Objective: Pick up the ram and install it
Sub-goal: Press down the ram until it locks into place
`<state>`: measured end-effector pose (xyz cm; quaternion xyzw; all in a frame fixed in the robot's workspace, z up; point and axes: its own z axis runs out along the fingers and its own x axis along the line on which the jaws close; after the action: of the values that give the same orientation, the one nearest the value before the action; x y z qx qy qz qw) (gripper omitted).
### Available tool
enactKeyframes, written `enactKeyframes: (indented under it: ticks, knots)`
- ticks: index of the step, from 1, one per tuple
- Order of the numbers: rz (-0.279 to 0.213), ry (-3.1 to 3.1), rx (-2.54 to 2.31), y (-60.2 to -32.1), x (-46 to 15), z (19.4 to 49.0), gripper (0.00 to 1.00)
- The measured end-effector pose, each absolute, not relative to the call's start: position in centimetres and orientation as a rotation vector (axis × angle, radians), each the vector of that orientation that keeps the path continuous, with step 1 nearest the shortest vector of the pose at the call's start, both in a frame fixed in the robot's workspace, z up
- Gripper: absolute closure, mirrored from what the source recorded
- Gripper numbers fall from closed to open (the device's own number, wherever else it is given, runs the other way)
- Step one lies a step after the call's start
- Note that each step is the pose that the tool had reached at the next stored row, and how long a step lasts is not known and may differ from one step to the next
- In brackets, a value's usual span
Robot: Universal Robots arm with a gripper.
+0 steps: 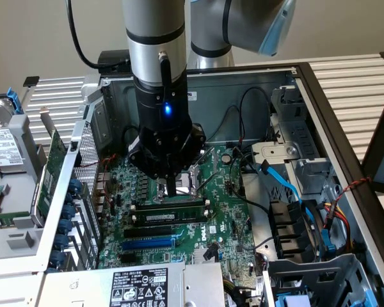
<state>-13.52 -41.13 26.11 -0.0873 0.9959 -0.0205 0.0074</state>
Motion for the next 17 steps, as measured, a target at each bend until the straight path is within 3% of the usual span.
enactKeyframes:
  ticks: [17]
  knots:
    - [-0.066, 3.13, 0.056, -41.12, -13.52, 26.04, 0.9]
